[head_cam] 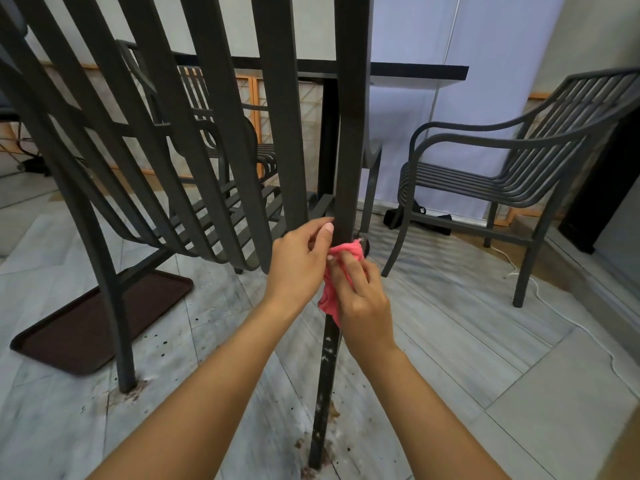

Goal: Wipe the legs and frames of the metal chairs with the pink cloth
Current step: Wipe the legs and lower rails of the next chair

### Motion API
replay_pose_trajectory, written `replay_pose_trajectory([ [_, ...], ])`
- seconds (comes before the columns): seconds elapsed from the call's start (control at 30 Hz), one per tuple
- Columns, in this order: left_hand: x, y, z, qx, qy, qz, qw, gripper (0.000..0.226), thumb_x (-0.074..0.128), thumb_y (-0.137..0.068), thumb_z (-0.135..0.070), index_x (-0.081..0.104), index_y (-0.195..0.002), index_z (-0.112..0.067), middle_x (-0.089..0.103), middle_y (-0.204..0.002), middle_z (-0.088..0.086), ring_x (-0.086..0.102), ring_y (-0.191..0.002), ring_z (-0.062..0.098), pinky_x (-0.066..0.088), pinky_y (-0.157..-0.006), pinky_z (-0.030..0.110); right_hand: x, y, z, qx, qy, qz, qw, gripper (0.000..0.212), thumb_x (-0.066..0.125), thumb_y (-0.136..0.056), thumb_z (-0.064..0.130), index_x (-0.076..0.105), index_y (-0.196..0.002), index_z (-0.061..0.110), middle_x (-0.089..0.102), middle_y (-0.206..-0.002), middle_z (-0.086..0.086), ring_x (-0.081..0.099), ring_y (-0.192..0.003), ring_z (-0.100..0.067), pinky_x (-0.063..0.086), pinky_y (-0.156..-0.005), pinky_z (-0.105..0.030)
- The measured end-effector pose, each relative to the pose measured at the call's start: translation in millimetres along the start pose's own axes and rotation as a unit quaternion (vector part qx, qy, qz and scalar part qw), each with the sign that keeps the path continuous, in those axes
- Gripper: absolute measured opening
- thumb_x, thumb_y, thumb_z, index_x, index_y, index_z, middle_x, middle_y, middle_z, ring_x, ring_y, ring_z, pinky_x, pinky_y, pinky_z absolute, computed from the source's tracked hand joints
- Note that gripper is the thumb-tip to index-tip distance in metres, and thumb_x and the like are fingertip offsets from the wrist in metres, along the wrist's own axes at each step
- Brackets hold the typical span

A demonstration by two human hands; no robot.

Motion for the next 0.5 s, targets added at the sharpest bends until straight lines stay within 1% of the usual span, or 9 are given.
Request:
replay_pose_trajectory([
  [0.13,1.4,2.0,2.6,-0.003,0.012,0.003,1.000,0.029,0.049,-0.096,-0.028,0.063,-0.120,-0.019,0.071,-0.097,-0.004,0.064,-0.090,0.004,0.052,-0.080,0.017,2.6,10.9,-0.9,-0.003,0.002,0.001,1.000,0.042,0.076,-0.074,0.008,0.064,-0.112,-0.005,0.064,-0.116,-0.018,0.061,-0.094,-0.038,0.059,-0.066,-0.040],
  [0.2,2.6,4.0,4.5,-0.009,0.017,0.005,1.000,0.029,0.052,-0.094,-0.026,0.062,-0.120,-0.019,0.068,-0.097,-0.008,0.063,-0.087,-0.001,0.048,-0.078,0.008,3.7,16.4,-0.7,-0.003,0.006,0.002,1.000,0.043,0.078,-0.071,0.007,0.065,-0.111,-0.005,0.065,-0.114,-0.019,0.063,-0.092,-0.039,0.059,-0.065,-0.040],
  [0.27,4.2,6.7,7.1,-0.016,0.023,0.006,1.000,0.028,0.056,-0.092,-0.022,0.063,-0.119,-0.017,0.064,-0.092,-0.012,0.059,-0.081,-0.008,0.046,-0.074,0.001,4.6,20.5,0.3,-0.002,0.007,0.010,1.000,0.044,0.079,-0.069,0.006,0.065,-0.110,-0.005,0.065,-0.113,-0.019,0.063,-0.093,-0.039,0.059,-0.066,-0.040],
  [0.4,6.2,8.2,11.3,-0.024,0.033,0.000,0.999,0.027,0.060,-0.090,-0.019,0.064,-0.117,-0.015,0.063,-0.087,-0.013,0.058,-0.078,-0.011,0.046,-0.074,0.001,4.5,26.0,0.7,0.000,0.004,0.027,1.000,0.048,0.081,-0.066,0.008,0.065,-0.110,-0.006,0.066,-0.111,-0.019,0.063,-0.092,-0.039,0.059,-0.066,-0.039],
  [0.5,6.2,7.1,11.8,-0.016,0.022,-0.006,1.000,0.024,0.054,-0.093,-0.023,0.067,-0.112,-0.017,0.063,-0.082,-0.017,0.059,-0.074,-0.011,0.046,-0.070,0.002,4.1,29.4,1.4,-0.003,0.006,0.038,0.999,0.052,0.083,-0.064,0.008,0.065,-0.110,-0.006,0.066,-0.111,-0.018,0.064,-0.090,-0.037,0.060,-0.065,-0.037],
])
Point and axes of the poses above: each hand's wrist, its own y-axis away from the middle knuckle, its own x-axis out of the palm, z = x × y, the point moved 3 cm from there along -y, towards the middle knuckle
